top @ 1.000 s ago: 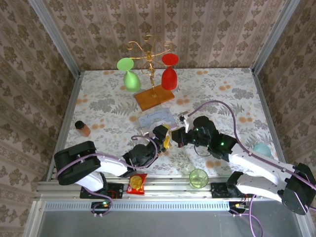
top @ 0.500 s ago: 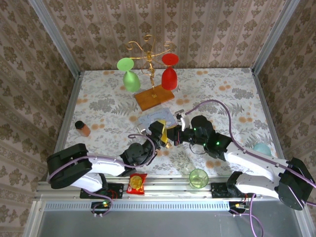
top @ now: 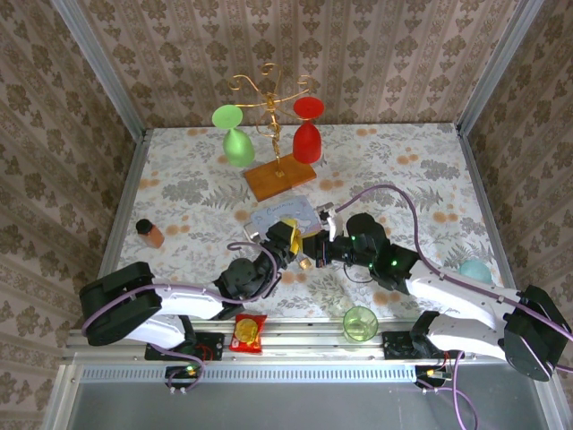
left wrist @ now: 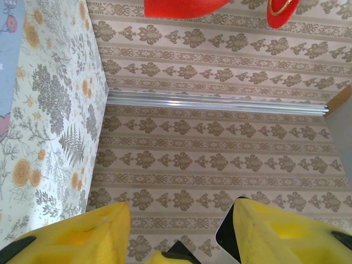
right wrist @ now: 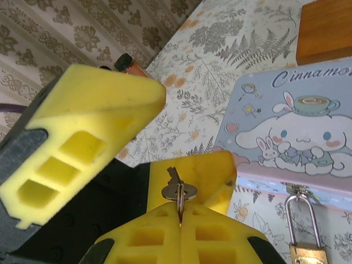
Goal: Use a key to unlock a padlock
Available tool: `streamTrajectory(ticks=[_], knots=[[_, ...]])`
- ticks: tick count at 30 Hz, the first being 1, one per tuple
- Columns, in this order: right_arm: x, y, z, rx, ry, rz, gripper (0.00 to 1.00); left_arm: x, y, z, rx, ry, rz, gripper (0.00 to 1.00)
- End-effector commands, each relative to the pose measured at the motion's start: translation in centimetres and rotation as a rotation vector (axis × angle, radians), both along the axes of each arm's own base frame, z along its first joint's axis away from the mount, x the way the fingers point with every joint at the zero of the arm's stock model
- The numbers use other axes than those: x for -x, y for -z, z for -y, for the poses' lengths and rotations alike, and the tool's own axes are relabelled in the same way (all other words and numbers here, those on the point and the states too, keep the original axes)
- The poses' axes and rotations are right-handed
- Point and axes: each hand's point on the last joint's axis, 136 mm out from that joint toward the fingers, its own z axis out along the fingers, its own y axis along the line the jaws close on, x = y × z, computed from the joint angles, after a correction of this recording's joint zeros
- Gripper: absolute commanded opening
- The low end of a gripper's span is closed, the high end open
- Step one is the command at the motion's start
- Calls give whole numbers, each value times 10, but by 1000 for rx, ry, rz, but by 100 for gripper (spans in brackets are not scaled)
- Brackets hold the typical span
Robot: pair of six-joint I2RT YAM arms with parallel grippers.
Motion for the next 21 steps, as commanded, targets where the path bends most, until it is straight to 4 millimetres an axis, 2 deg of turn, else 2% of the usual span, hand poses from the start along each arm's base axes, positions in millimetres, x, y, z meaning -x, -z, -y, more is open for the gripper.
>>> streamTrajectory(ticks=[1, 4, 8, 13, 19, 21], knots=[[7, 1, 1, -6, -15, -5, 0, -2, -4, -8, 6, -18, 26, 50], [7, 2, 1, 9, -18, -5, 0, -2, -1, -4, 1, -1, 18, 43], [6, 2, 3, 12, -11, -1, 0, -2, 6, -1, -8, 10, 3, 39], [8, 2, 4, 12, -13, -1, 0, -2, 7, -3, -28, 0, 17, 23], [8, 3, 5, 17, -11, 1, 0, -3, 9, -5, -47, -8, 26, 23], [8, 4, 5, 18, -11, -2, 0, -4, 11, -6, -52, -9, 25, 17]])
